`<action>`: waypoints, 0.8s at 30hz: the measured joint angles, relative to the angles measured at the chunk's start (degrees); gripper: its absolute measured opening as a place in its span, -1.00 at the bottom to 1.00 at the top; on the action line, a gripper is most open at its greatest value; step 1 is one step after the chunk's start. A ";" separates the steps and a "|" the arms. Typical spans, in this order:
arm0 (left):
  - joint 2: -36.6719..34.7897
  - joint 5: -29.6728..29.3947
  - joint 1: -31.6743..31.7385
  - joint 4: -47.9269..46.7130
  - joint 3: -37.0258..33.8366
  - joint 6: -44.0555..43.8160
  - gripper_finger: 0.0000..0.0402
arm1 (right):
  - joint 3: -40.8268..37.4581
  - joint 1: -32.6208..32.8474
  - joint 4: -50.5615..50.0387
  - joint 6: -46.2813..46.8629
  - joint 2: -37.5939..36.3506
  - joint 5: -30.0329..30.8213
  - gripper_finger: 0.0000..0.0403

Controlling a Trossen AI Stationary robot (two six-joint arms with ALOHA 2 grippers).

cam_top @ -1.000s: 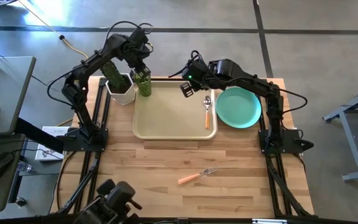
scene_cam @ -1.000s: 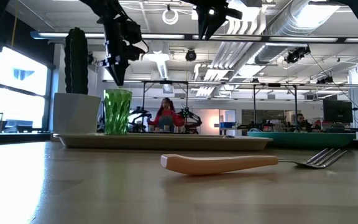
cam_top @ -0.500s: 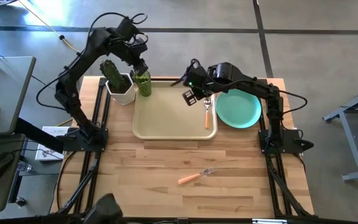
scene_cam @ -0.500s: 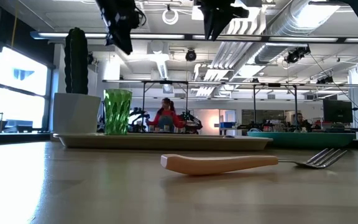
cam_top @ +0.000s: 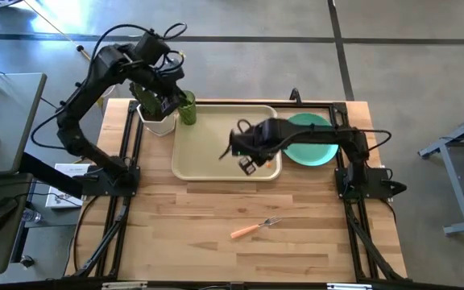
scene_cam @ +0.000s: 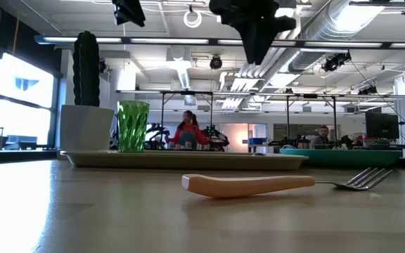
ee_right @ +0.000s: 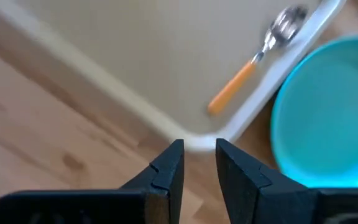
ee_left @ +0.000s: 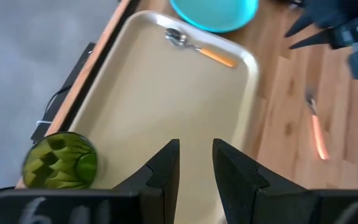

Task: Pick and place plate/cup/fork/spoon on tray
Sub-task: Put the blue plate on the white serving tray

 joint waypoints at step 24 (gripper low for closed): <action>-21.63 0.18 -10.33 13.33 -31.18 -8.54 -0.57 | -24.34 6.35 0.36 8.11 -5.54 -8.62 -0.58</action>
